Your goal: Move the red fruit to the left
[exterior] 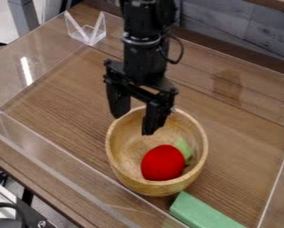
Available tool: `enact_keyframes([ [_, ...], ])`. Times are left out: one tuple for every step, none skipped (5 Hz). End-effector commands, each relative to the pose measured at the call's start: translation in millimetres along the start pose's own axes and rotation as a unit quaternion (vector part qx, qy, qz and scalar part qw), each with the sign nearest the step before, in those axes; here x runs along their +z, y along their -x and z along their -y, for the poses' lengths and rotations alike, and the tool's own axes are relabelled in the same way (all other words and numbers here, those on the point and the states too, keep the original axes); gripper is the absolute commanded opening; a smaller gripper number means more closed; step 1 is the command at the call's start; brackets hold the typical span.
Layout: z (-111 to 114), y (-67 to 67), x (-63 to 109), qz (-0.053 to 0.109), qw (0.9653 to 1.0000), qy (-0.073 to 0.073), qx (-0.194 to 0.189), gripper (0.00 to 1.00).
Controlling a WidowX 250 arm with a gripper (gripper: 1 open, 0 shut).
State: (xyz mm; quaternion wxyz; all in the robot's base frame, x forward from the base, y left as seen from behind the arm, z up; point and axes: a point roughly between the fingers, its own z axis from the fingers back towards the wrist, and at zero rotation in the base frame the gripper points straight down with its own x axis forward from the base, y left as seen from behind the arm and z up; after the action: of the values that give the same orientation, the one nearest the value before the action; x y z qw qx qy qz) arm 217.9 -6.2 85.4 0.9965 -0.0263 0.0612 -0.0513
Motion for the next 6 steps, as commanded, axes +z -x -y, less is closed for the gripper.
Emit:
enact_keyframes([
  [0.9,5.5,3.3,0.032,0.9995,0.004,-0.005,1.0],
  [16.3,-0.5,-9.4,0.038,0.9989,0.006,-0.029,1.0],
  [31.2,-6.5,-26.1,0.05,0.9976,0.01,-0.047,1.0],
  [30.5,-2.1,-27.3,0.062,0.9958,0.017,-0.065,1.0],
  [29.2,0.3,-23.0,0.071,0.9946,0.021,-0.073,1.0],
  [22.6,-0.4,-26.5,0.074,0.9948,0.025,-0.066,1.0],
])
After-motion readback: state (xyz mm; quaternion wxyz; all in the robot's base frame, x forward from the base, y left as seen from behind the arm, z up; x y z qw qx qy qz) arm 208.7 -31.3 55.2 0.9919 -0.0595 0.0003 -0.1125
